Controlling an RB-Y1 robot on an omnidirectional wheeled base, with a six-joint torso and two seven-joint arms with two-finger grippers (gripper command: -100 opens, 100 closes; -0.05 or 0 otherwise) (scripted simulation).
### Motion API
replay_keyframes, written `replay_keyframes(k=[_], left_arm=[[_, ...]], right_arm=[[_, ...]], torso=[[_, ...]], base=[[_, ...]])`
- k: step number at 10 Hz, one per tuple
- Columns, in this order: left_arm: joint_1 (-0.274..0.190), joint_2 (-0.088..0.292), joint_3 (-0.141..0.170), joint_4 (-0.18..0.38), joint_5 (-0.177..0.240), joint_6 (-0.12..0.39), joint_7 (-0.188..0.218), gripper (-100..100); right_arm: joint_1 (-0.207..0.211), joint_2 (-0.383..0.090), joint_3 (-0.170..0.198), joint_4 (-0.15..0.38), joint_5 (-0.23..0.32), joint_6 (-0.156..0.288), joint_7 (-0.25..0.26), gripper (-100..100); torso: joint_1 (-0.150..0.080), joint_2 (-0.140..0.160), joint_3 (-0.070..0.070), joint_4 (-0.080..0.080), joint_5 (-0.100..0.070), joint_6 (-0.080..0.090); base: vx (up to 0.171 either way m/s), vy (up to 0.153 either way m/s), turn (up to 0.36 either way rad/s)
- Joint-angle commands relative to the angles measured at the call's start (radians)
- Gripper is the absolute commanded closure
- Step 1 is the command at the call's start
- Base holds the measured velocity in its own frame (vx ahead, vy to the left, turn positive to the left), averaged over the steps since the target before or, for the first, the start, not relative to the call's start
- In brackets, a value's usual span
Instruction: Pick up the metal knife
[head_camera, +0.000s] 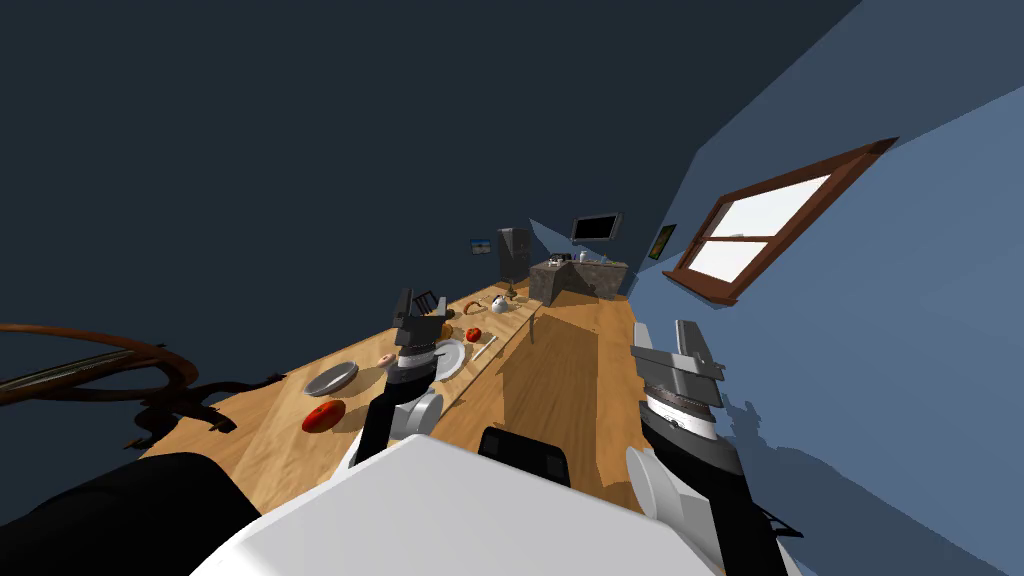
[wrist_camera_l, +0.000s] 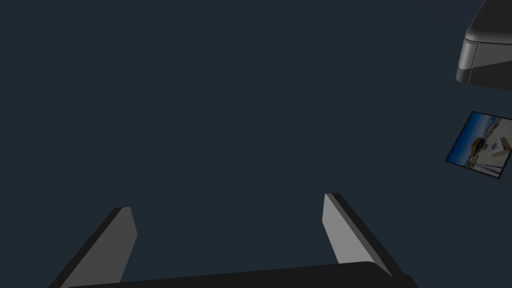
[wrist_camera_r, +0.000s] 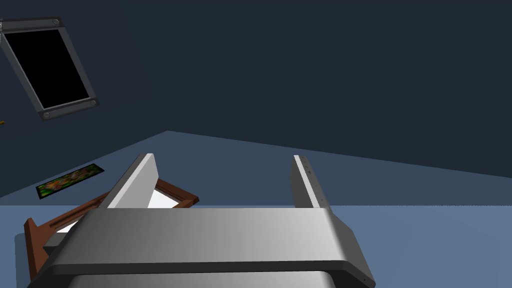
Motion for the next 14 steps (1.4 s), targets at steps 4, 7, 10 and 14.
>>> replay_keyframes(k=[4,7,10,14], left_arm=[[0.005,0.094,0.035,0.022,0.059,0.111,0.026,-100],[0.008,0.120,0.059,0.038,0.096,0.193,0.044,-100],[0.013,0.140,0.087,0.057,0.139,0.285,0.065,-100],[0.019,0.155,0.120,0.080,0.185,0.390,0.090,-100]], right_arm=[[0.000,0.000,0.000,0.000,0.000,0.000,0.000,0],[0.000,0.000,0.000,0.000,0.000,0.000,0.000,0],[0.000,0.000,0.000,0.000,0.000,0.000,0.000,0],[0.000,0.000,0.000,0.000,0.000,0.000,0.000,0]], torso=[[0.000,-0.003,-0.002,-0.001,0.000,0.000],[-0.001,-0.004,-0.003,-0.001,0.000,0.000],[-0.001,-0.004,-0.003,-0.001,0.000,0.000],[-0.001,-0.003,-0.002,-0.001,0.000,0.000]], base=[[0.041,-0.007,-0.060],[0.056,-0.014,-0.060],[0.055,-0.015,-0.069],[0.044,-0.018,-0.051]])
